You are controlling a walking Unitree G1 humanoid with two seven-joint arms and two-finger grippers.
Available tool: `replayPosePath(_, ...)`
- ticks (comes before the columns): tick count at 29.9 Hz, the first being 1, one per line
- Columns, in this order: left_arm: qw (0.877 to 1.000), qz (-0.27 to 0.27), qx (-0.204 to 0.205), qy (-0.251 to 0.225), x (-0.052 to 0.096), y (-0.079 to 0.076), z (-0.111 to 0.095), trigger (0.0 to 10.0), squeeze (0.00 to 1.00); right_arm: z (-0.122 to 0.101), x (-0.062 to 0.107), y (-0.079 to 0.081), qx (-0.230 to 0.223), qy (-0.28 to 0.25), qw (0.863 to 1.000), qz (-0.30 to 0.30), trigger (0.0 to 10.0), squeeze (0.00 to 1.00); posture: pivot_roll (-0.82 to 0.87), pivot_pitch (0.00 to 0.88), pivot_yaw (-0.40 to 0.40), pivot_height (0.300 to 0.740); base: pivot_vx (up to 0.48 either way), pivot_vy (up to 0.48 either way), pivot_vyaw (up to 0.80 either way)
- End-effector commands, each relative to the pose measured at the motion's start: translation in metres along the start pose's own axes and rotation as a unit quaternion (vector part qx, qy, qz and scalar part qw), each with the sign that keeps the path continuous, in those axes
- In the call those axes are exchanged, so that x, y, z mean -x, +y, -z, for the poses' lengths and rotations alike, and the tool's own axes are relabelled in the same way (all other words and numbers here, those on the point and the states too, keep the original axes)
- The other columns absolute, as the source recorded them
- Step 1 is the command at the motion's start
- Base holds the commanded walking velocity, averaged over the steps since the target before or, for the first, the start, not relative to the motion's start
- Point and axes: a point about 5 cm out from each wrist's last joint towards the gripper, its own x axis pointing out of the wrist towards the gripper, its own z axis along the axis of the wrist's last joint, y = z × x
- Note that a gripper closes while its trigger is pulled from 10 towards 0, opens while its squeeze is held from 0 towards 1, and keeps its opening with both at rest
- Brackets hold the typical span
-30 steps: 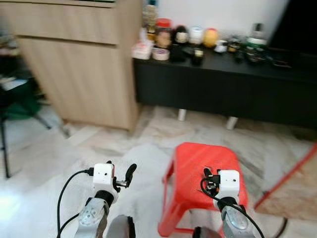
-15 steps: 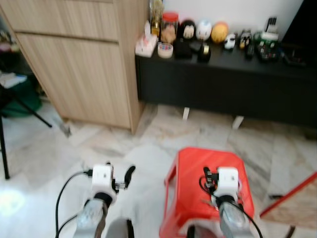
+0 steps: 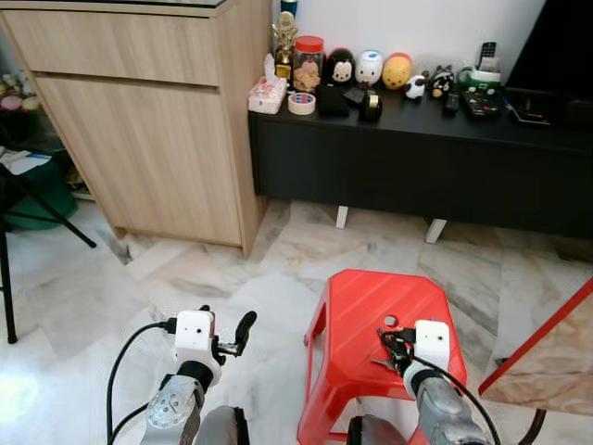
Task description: Hang keys on a hook
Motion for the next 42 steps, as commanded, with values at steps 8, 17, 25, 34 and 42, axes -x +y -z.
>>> replayPosePath(8, 1.000, 0.012, -0.007, -0.001, -0.004, -0.006, -0.004, 10.0, 0.00, -0.014, -0.008, 0.006, 0.020, 0.019, 1.000, -0.006, 10.0, 1.00, 0.05, 0.119, -0.064, 0.616, 0.000, 0.000, 0.00)
replayPosePath(17, 0.999, 0.017, -0.002, -0.034, -0.008, -0.007, -0.023, 10.0, 0.00, -0.014, -0.008, 0.010, 0.039, 0.023, 0.999, -0.010, 10.0, 0.00, 0.05, 0.186, -0.074, 0.616, 0.000, 0.000, 0.00)
replayPosePath(25, 0.999, 0.017, 0.004, -0.051, -0.004, -0.011, -0.036, 10.0, 0.00, -0.008, -0.007, 0.005, 0.059, 0.033, 0.998, 0.002, 10.0, 0.00, 0.07, 0.222, -0.077, 0.616, 0.000, 0.000, 0.00)
replayPosePath(34, 0.999, 0.003, 0.006, -0.037, 0.009, -0.007, -0.031, 10.0, 0.00, -0.013, -0.008, 0.001, 0.056, 0.032, 0.998, 0.015, 10.0, 0.00, 0.08, 0.231, -0.088, 0.616, 0.000, 0.000, 0.00)
replayPosePath(42, 1.000, 0.006, 0.005, -0.027, 0.015, -0.011, -0.027, 10.0, 0.00, -0.010, -0.008, -0.001, 0.046, 0.037, 0.998, 0.014, 0.0, 0.00, 0.08, 0.227, -0.088, 0.616, 0.000, 0.000, 0.00)
